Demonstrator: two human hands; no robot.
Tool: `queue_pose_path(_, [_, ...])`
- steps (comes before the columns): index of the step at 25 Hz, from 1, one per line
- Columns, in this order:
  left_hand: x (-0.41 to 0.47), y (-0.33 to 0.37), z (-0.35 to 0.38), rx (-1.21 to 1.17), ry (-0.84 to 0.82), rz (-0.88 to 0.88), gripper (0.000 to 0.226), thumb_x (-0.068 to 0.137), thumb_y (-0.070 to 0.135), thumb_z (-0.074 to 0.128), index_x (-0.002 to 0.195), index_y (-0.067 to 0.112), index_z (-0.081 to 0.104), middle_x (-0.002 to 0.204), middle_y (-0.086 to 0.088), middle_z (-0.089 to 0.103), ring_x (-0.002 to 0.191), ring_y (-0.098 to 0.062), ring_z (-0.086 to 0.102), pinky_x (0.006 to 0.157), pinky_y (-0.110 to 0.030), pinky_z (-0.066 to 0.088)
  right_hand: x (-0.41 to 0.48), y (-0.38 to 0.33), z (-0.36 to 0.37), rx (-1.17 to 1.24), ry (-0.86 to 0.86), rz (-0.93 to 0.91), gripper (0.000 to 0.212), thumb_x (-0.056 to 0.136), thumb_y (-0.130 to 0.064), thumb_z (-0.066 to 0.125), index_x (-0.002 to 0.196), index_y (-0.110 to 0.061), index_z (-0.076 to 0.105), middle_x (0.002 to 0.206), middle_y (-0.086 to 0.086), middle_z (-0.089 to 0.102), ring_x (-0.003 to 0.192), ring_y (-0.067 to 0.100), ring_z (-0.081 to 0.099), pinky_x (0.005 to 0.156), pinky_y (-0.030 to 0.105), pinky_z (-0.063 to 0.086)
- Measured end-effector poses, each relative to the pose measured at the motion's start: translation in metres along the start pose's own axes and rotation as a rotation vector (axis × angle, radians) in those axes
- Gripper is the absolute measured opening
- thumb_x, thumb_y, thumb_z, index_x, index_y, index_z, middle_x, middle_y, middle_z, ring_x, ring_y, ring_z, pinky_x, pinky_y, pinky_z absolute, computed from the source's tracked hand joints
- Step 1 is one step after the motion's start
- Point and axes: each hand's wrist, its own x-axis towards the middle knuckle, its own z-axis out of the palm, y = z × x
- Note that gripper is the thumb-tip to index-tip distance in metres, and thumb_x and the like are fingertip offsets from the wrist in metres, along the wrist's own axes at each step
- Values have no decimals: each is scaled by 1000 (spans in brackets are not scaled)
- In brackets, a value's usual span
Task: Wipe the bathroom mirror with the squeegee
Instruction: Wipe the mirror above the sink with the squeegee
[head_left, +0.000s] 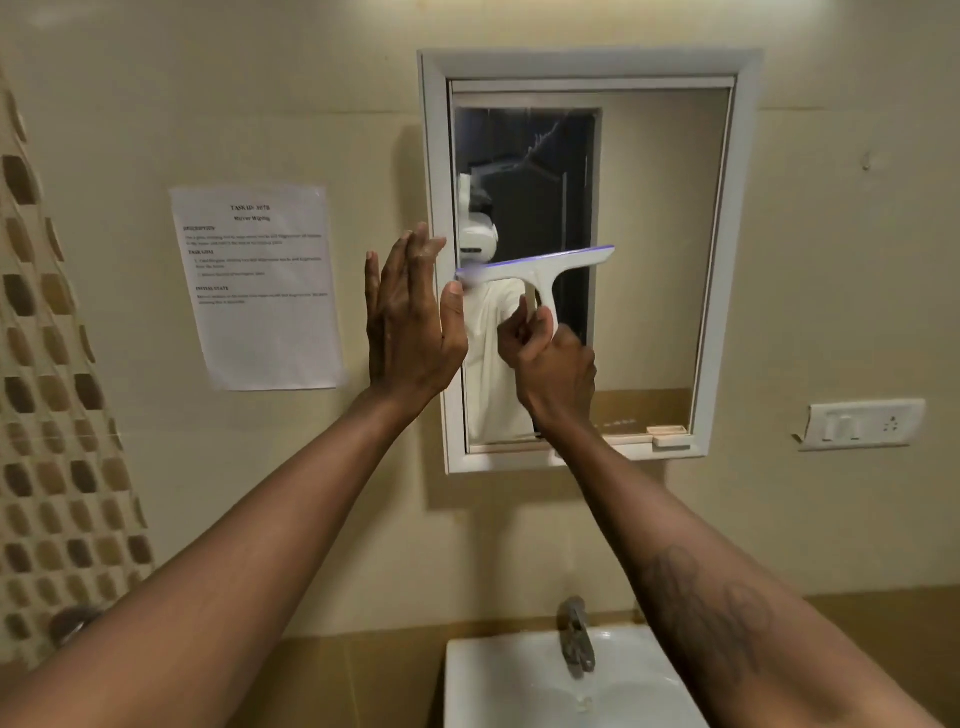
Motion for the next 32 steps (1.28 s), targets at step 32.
queue_pose_path(32, [56, 20, -17, -9, 118, 47, 49, 102, 22, 46, 149, 23, 32, 158, -7, 49, 153, -24, 38, 130, -54, 17, 185, -82, -87, -616, -129, -1089, 90, 94, -81, 18, 56, -12, 61, 43, -2, 40, 38, 11, 35, 50, 21, 25])
